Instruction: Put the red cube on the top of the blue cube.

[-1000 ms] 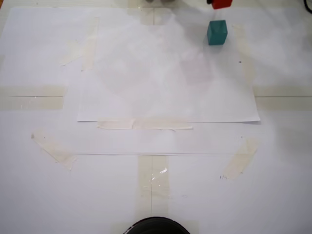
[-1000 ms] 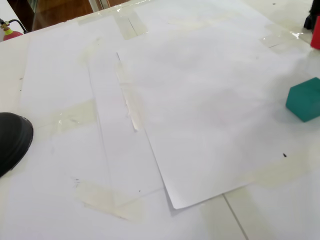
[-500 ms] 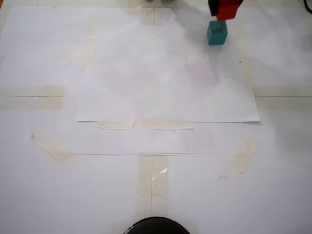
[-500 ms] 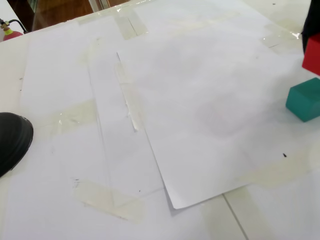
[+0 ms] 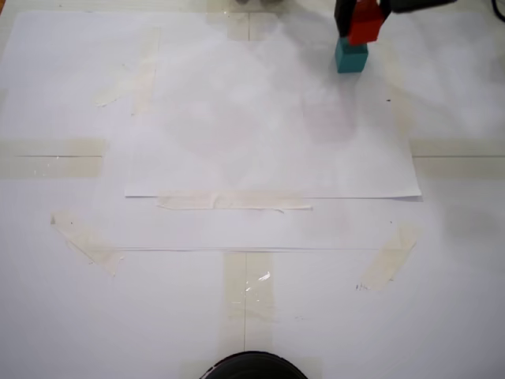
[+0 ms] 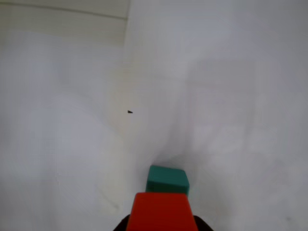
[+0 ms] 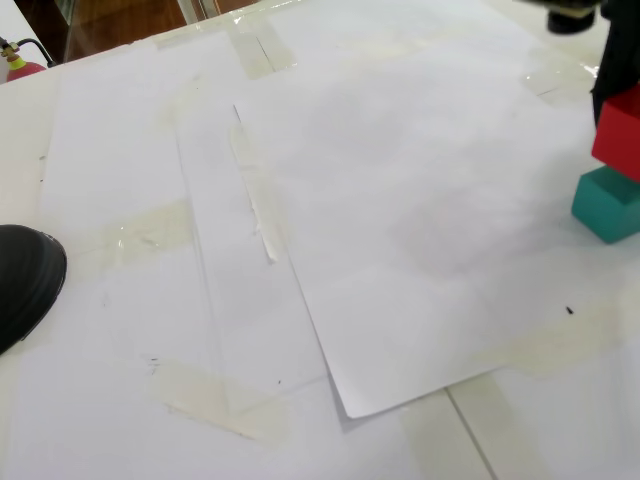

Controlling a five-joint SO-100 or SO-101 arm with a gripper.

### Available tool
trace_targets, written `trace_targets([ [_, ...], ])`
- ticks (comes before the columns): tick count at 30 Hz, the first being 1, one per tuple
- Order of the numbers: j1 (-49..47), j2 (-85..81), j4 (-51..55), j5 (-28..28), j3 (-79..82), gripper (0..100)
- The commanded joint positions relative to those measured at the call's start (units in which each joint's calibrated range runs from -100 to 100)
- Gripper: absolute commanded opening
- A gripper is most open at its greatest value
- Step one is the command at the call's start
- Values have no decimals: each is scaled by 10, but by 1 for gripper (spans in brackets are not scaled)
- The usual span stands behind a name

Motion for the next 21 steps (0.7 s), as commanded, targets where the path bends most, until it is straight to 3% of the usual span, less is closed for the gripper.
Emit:
trace_targets([
  [1,-3,-6,-24,-6,15,10],
  [21,-12,-10,-64,-13,53,10],
])
